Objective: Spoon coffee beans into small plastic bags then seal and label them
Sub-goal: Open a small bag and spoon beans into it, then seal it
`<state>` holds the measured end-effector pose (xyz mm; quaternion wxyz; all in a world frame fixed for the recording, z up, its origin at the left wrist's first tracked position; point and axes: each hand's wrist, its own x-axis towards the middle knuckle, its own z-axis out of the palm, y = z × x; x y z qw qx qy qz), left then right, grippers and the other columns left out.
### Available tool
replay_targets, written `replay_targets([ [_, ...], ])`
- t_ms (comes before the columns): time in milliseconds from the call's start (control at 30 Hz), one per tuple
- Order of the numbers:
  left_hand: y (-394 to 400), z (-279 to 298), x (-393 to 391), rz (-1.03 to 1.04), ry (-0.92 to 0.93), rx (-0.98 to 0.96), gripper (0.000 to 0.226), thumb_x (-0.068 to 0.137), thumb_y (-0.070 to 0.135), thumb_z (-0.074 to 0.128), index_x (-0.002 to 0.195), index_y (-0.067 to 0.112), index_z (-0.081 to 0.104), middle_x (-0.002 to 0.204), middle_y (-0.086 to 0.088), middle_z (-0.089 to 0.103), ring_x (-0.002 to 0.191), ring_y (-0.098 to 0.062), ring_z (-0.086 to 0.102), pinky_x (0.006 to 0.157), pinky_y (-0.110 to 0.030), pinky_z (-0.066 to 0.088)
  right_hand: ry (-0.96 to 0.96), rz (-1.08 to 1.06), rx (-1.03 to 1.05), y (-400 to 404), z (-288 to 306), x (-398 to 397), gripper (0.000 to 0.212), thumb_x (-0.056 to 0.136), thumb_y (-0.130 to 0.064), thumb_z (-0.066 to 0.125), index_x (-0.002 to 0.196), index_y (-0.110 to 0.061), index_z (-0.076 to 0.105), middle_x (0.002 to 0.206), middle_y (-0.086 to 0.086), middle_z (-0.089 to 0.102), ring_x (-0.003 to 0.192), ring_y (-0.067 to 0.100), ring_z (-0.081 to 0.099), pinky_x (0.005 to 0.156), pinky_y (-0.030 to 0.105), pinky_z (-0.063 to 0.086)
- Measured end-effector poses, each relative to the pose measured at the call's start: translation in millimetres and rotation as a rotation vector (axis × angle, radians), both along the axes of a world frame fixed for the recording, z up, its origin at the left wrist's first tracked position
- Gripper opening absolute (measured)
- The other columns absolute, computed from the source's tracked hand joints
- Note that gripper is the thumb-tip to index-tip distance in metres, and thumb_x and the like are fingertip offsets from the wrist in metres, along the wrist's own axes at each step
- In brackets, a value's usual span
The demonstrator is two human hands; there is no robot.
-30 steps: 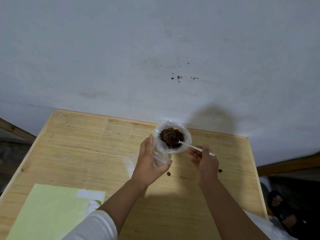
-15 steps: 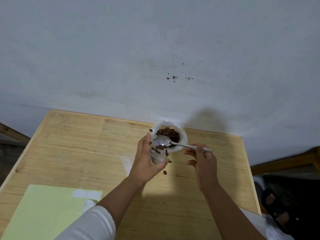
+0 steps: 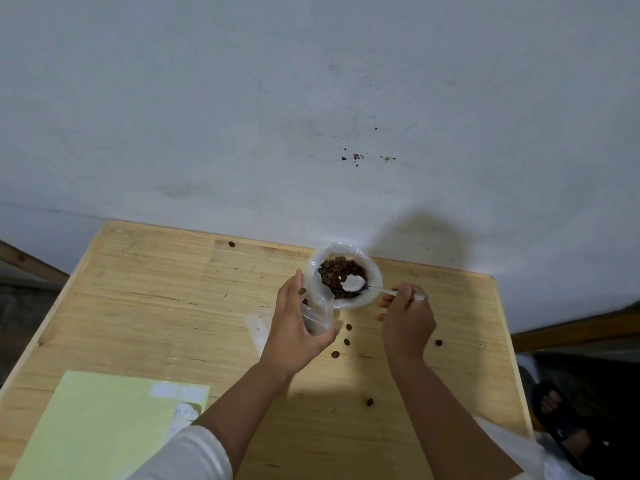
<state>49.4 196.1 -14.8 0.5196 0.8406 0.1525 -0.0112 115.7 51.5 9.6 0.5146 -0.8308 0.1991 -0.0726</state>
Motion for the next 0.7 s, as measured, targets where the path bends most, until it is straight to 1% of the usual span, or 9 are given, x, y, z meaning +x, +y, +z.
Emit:
replay_targets([
  [67,0,0,1,0.002,0.004,0.002,0.111,0.07,0.039,0.08,0.15,0.023,0.005,0.148,0.007,0.016,0.113,0.022,0.019,0.086,0.012,0.014,0.062,-0.009,0.062,9,-8,4,0.025,0.099,-0.019,0.039,0.09,-0.009,0.06,0.066,-0.004,0.065,0.061,0.018,0.066,0.06,0.032,0.056],
  [100,0,0,1,0.002,0.006,0.005,0.111,0.069,0.04,0.08,0.15,0.023,0.005,0.148,0.006,0.016,0.115,0.019,0.018,0.087,0.012,0.014,0.11,-0.027,0.132,12,-12,5,0.025,0.098,-0.019,0.04,0.091,-0.01,0.062,0.068,-0.002,0.067,0.064,0.017,0.068,0.062,0.035,0.057],
  [133,0,0,1,-0.001,0.007,0.009,0.111,0.069,0.04,0.08,0.15,0.023,0.005,0.149,0.006,0.017,0.116,0.019,0.018,0.087,0.012,0.014,0.161,-0.05,0.225,13,-14,7,0.025,0.098,-0.019,0.04,0.093,-0.008,0.063,0.071,0.001,0.069,0.064,0.015,0.068,0.06,0.033,0.056],
  [200,0,0,1,-0.006,0.005,0.013,0.111,0.07,0.039,0.08,0.15,0.022,0.005,0.148,0.005,0.017,0.115,0.02,0.017,0.087,0.012,0.013,0.23,-0.097,0.41,11,-16,9,0.024,0.098,-0.017,0.042,0.096,-0.006,0.063,0.078,0.009,0.07,0.061,0.011,0.068,0.05,0.023,0.053],
  [300,1,1,1,-0.002,0.002,0.01,0.11,0.07,0.038,0.08,0.15,0.023,0.005,0.147,0.006,0.017,0.115,0.019,0.017,0.087,0.012,0.013,0.253,-0.152,0.55,3,-10,9,0.023,0.099,-0.017,0.042,0.095,-0.005,0.061,0.08,0.011,0.069,0.057,0.007,0.067,0.044,0.017,0.05],
  [433,0,1,1,0.013,-0.003,-0.004,0.11,0.07,0.037,0.08,0.15,0.022,0.006,0.148,0.006,0.018,0.114,0.018,0.02,0.085,0.012,0.015,0.217,-0.141,0.621,-9,-3,6,0.026,0.1,-0.021,0.041,0.096,-0.003,0.06,0.078,0.01,0.068,0.055,0.006,0.067,0.042,0.017,0.048],
  [567,-1,2,1,0.024,0.002,-0.005,0.111,0.07,0.04,0.08,0.15,0.022,0.005,0.149,0.006,0.017,0.116,0.016,0.019,0.082,0.014,0.015,0.175,-0.067,0.649,-17,12,2,0.026,0.1,-0.022,0.041,0.089,-0.008,0.06,0.078,0.01,0.068,0.058,0.008,0.067,0.041,0.017,0.046],
  [633,0,2,2,0.031,0.006,0.004,0.112,0.069,0.043,0.08,0.15,0.023,0.004,0.15,0.005,0.017,0.12,0.011,0.021,0.082,0.014,0.014,0.155,0.008,0.623,-17,22,-2,0.026,0.1,-0.021,0.04,0.092,-0.007,0.06,0.08,0.011,0.069,0.061,0.01,0.067,0.041,0.018,0.046],
  [700,0,3,2,0.036,0.009,0.005,0.112,0.07,0.044,0.079,0.15,0.023,0.004,0.15,0.006,0.016,0.121,0.009,0.021,0.082,0.014,0.015,0.116,0.111,0.531,-17,30,-8,0.025,0.1,-0.019,0.04,0.094,-0.005,0.061,0.08,0.011,0.069,0.065,0.012,0.067,0.042,0.02,0.047],
])
